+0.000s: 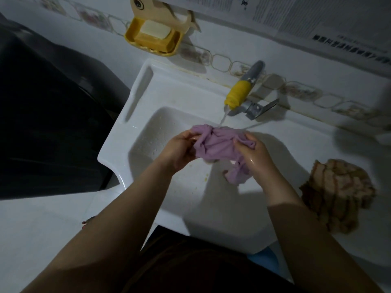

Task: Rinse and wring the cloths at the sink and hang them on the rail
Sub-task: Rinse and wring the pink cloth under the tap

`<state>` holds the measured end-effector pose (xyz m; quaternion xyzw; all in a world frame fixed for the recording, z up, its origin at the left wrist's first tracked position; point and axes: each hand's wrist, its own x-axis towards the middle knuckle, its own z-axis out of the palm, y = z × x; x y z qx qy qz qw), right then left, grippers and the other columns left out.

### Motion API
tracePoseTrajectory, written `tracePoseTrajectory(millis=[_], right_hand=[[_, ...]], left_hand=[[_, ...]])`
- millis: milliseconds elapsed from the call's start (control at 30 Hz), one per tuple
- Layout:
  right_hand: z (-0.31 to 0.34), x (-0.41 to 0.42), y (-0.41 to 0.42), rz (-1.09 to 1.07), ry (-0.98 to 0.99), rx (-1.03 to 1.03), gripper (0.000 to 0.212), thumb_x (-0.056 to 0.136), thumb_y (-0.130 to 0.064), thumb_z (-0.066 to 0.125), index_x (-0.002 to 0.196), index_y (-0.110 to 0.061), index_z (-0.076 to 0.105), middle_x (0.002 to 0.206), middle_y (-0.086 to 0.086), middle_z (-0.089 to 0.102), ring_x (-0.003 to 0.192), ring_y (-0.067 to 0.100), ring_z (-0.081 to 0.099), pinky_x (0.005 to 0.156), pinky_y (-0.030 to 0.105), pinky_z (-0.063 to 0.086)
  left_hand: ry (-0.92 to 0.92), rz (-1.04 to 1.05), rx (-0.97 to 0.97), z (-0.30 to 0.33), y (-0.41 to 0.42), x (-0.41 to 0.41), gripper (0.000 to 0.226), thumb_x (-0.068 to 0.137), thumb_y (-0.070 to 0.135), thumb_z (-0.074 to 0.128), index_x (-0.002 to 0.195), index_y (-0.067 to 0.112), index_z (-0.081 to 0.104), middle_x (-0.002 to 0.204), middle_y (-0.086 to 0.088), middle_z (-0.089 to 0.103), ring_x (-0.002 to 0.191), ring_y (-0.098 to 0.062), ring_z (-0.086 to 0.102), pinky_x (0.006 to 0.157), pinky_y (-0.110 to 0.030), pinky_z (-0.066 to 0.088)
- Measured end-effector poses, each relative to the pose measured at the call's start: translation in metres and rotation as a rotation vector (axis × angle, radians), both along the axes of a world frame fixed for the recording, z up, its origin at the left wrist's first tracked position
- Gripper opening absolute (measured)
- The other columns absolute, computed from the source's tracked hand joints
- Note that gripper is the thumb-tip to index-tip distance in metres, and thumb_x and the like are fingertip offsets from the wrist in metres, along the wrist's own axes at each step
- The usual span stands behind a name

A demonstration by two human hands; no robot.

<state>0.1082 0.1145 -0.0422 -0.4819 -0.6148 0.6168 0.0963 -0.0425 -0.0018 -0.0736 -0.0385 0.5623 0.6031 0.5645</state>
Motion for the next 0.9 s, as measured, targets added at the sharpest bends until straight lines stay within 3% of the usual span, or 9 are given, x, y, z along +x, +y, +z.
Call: tracePoseTrajectory(millis=[133, 233, 333, 433, 567, 667, 733, 800, 900], right_hand=[[-0.001, -0.006, 0.006, -0.198, 0.254, -0.224, 0.024, 0.095, -0.005, 0.05, 0.104, -0.025, 0.059, 0.1, 0.004, 0.067, 0.083, 0.015, 0.067, 0.067, 0.031, 0.055], [0.001, -0.009, 0.009, -0.1, 0.314, -0.284, 0.034, 0.095, -0.005, 0.049, 0.122, -0.024, 0.053, 0.12, 0.007, 0.063, 0.104, 0.021, 0.063, 0.089, 0.04, 0.052], [0.004, -0.014, 0.01, 0.081, 0.276, -0.33, 0.035, 0.09, -0.014, 0.057, 0.12, -0.032, 0.057, 0.128, 0.005, 0.06, 0.115, 0.023, 0.059, 0.097, 0.04, 0.047], [0.007, -0.025, 0.01, 0.231, 0.196, -0.35, 0.044, 0.078, -0.019, 0.065, 0.121, -0.026, 0.057, 0.125, 0.007, 0.062, 0.119, 0.024, 0.057, 0.104, 0.04, 0.043], [0.013, -0.034, 0.014, 0.337, 0.129, -0.358, 0.028, 0.086, -0.017, 0.066, 0.114, -0.013, 0.062, 0.111, 0.012, 0.069, 0.105, 0.026, 0.065, 0.098, 0.043, 0.049], [0.015, -0.035, 0.02, 0.452, 0.097, -0.281, 0.019, 0.087, -0.012, 0.064, 0.106, -0.011, 0.068, 0.106, 0.014, 0.071, 0.103, 0.025, 0.066, 0.096, 0.038, 0.049], [0.012, -0.034, 0.024, 0.489, 0.028, -0.172, 0.019, 0.082, -0.011, 0.07, 0.101, -0.013, 0.068, 0.102, 0.01, 0.071, 0.099, 0.022, 0.066, 0.094, 0.038, 0.049], [0.01, -0.033, 0.03, 0.51, -0.017, -0.108, 0.022, 0.079, -0.014, 0.075, 0.1, -0.016, 0.066, 0.097, 0.004, 0.071, 0.093, 0.016, 0.066, 0.087, 0.034, 0.053], [0.014, -0.027, 0.044, 0.707, -0.155, 0.002, 0.029, 0.075, -0.023, 0.079, 0.101, -0.019, 0.066, 0.091, -0.003, 0.071, 0.084, 0.013, 0.067, 0.074, 0.026, 0.052]], left_hand=[[-0.041, 0.194, -0.158, -0.012, -0.006, -0.002, 0.034, 0.089, -0.009, 0.032, 0.089, 0.008, 0.061, 0.082, -0.011, 0.064, 0.071, -0.023, 0.061, 0.063, -0.03, 0.054], [-0.073, 0.309, -0.292, -0.02, -0.015, -0.004, 0.028, 0.092, -0.003, 0.035, 0.091, 0.009, 0.06, 0.09, -0.011, 0.06, 0.074, -0.022, 0.06, 0.064, -0.032, 0.053], [0.357, 0.107, -0.382, -0.022, -0.022, -0.004, 0.041, 0.094, 0.001, 0.036, 0.128, 0.017, 0.053, 0.127, -0.008, 0.052, 0.109, -0.021, 0.052, 0.095, -0.037, 0.046], [0.553, -0.027, -0.039, 0.01, -0.009, -0.002, 0.039, 0.104, 0.029, 0.03, 0.14, 0.021, 0.044, 0.141, 0.002, 0.047, 0.125, -0.01, 0.043, 0.109, -0.032, 0.031], [0.596, -0.488, 0.157, 0.044, 0.01, -0.006, 0.071, 0.096, 0.058, 0.014, 0.127, 0.011, 0.056, 0.123, -0.01, 0.063, 0.113, -0.018, 0.059, 0.102, -0.03, 0.043], [0.642, -0.71, 0.007, 0.045, 0.01, -0.02, 0.072, 0.083, 0.076, 0.038, 0.105, 0.015, 0.069, 0.098, -0.003, 0.073, 0.086, -0.011, 0.069, 0.083, -0.029, 0.054], [0.659, -0.904, -0.093, 0.044, 0.007, -0.032, 0.047, 0.081, 0.063, 0.06, 0.089, 0.018, 0.072, 0.08, 0.002, 0.073, 0.069, -0.008, 0.067, 0.067, -0.023, 0.051], [0.541, -1.052, -0.069, 0.044, 0.002, -0.041, 0.015, 0.086, 0.034, 0.068, 0.084, 0.019, 0.07, 0.074, 0.007, 0.071, 0.068, -0.007, 0.066, 0.066, -0.016, 0.049], [0.297, -0.801, 0.157, 0.035, -0.008, -0.052, 0.011, 0.089, 0.01, 0.063, 0.098, 0.007, 0.067, 0.086, -0.001, 0.072, 0.083, -0.015, 0.065, 0.078, -0.023, 0.051]])
